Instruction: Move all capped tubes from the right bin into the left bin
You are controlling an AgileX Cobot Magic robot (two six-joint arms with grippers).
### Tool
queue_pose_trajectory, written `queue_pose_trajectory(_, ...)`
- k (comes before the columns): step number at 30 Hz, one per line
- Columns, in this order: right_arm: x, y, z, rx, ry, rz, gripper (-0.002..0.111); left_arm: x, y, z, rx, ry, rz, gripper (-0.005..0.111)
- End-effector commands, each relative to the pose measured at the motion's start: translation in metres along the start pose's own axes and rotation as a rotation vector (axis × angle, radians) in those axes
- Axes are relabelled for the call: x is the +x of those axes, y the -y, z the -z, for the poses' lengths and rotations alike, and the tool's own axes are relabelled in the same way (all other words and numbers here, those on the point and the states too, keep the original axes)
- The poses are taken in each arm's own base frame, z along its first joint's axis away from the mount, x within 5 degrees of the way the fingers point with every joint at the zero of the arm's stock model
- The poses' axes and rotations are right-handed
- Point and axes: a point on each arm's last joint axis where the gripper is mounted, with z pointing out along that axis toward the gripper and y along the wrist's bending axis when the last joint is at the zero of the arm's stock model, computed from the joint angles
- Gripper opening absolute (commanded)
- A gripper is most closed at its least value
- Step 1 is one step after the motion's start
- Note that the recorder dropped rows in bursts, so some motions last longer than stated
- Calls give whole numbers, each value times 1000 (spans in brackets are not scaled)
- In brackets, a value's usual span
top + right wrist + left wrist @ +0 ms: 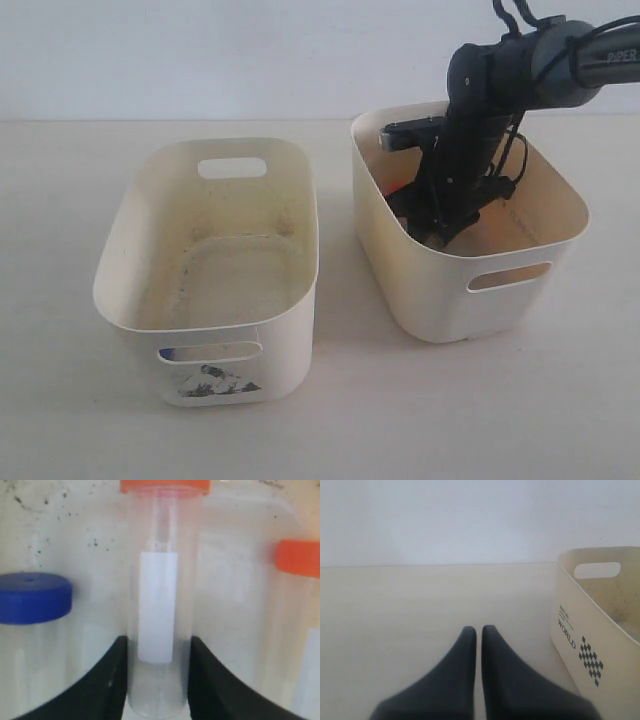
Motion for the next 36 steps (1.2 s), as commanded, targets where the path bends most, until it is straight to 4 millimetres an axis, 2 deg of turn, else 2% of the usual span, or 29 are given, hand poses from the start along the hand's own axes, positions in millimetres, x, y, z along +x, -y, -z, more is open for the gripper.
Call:
queue_pose_trajectory(1,0,-2,15,-15,8,-14,1,-1,0,0,-1,7,9,4)
queue_pose_trajectory(6,-5,-9,61,-52,60,-22,1,-1,0,0,-1,7,9,4)
queue_pose_trajectory(10,-4,-13,111,-58,141,-7,1,-1,0,0,-1,7,9,4)
queue_pose_trajectory(13,2,-16,149,-62,186,5,1,-1,0,0,-1,7,9,4)
queue_pose_trajectory(16,15,-21,178,-87,194,13,1,-1,0,0,-1,7,9,4)
queue_pose_trajectory(19,29,-34,202,-211,180,63,1,-1,0,0,-1,7,9,4)
queue_pose_trajectory(22,33,-57,223,-428,252,149,1,-1,0,0,-1,7,9,4)
queue_pose_trajectory(24,37,-78,231,-537,283,228,1,-1,0,0,-1,7,9,4)
queue_pose_trajectory(28,47,-119,229,-586,272,407,1,-1,0,0,-1,7,9,4)
queue_pose_trajectory(32,57,-155,211,-528,201,546,1,-1,0,0,-1,7,9,4)
queue_pose_trajectory(36,54,-174,190,-447,203,600,1,-1,0,0,-1,7,9,4)
